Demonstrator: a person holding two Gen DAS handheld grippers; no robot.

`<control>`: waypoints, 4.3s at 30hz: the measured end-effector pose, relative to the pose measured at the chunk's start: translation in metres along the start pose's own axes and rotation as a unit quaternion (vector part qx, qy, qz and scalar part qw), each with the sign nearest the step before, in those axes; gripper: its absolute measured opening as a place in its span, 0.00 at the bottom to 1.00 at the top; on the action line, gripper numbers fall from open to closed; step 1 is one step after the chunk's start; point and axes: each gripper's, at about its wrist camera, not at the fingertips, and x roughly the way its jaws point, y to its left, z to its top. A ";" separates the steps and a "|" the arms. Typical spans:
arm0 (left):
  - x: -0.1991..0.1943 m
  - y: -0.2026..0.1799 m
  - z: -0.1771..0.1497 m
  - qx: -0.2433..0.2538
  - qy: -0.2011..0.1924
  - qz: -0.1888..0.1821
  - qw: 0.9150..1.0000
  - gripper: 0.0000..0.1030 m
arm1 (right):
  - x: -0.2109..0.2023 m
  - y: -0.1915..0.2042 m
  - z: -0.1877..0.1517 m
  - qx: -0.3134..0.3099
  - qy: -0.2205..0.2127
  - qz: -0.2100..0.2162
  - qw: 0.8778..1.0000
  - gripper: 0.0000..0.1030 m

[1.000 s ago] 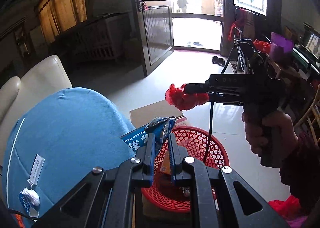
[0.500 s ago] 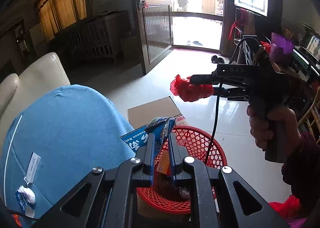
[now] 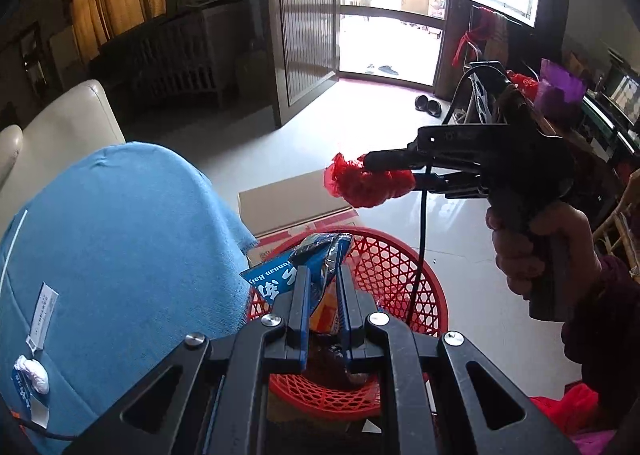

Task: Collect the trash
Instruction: 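Carry the red bag and wrapper toward the red basket, then open both tools over the red basket to drop bag and wrapper, then move the left tool back to the table toward the orange wrapper, then close the left tool on the orange candy wrapper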

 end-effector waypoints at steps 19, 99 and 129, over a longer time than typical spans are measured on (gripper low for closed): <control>0.015 0.008 -0.011 -0.034 0.030 -0.032 0.998 0.17 | 0.047 -0.007 -0.041 0.013 0.133 -0.039 0.990 0.59; -0.092 0.519 -0.229 -0.380 0.341 0.472 0.719 0.68 | 0.084 0.061 -0.058 -0.017 0.133 0.040 0.990 0.70; -0.080 0.516 -0.233 -0.378 0.331 0.407 0.763 0.50 | 0.088 0.068 -0.060 -0.032 0.132 0.037 0.990 0.70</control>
